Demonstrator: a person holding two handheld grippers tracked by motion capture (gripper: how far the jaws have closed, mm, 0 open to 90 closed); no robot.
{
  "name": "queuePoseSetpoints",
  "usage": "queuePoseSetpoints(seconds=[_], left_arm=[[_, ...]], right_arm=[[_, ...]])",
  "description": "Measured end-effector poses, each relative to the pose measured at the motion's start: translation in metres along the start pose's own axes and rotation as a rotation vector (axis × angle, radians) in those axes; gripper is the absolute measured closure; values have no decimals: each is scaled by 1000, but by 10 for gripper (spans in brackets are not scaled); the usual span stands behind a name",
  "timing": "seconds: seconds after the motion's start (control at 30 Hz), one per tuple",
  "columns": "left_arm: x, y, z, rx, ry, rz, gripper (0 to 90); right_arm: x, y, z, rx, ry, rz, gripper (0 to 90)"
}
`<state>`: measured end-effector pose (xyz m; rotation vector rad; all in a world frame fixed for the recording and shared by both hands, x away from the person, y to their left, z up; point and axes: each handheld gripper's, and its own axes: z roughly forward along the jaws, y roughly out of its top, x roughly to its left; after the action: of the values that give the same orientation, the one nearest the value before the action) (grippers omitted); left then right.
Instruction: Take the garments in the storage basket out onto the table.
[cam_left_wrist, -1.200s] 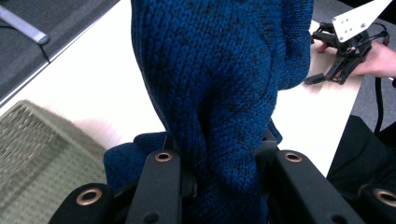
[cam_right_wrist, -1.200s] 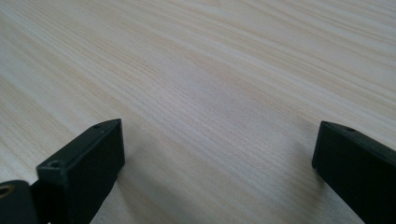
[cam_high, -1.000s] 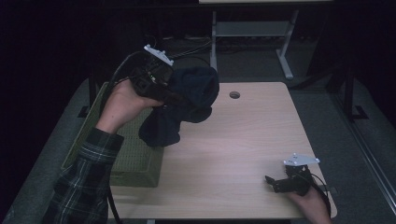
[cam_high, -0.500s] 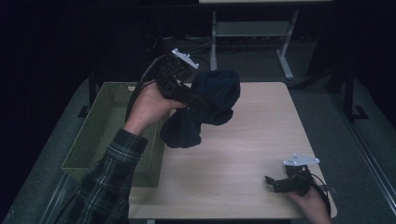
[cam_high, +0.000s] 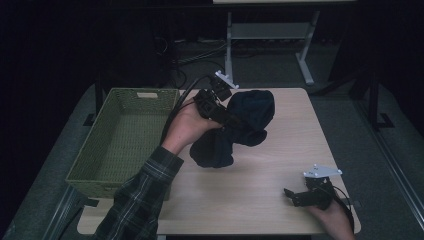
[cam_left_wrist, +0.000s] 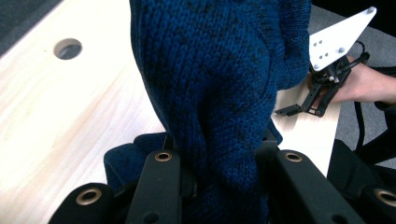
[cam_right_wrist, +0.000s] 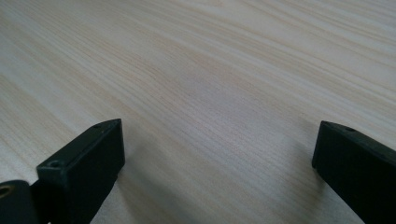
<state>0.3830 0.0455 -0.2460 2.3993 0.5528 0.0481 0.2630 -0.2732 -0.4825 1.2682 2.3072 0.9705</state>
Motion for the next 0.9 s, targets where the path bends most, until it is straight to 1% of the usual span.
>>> queuePoseSetpoints(seconds=[0.13, 0.23, 0.3, 0.57, 0.7, 0.9], left_arm=[[-3, -4, 17, 11, -17, -7, 714], [-4, -7, 30, 32, -20, -5, 714], [-5, -10, 40, 32, -25, -14, 714], [-4, -19, 76, 71, -36, -38, 713], [-2, -24, 96, 89, -53, -54, 712], [2, -32, 117, 81, -84, -81, 710]], right_arm=[[0, 0, 0, 1, -1, 1, 21], [0, 0, 0, 2, 1, 2, 21], [0, 0, 0, -2, 0, -3, 21], [0, 0, 0, -2, 6, -7, 21], [0, 0, 0, -1, 6, -8, 21], [0, 0, 0, -2, 8, -8, 21]])
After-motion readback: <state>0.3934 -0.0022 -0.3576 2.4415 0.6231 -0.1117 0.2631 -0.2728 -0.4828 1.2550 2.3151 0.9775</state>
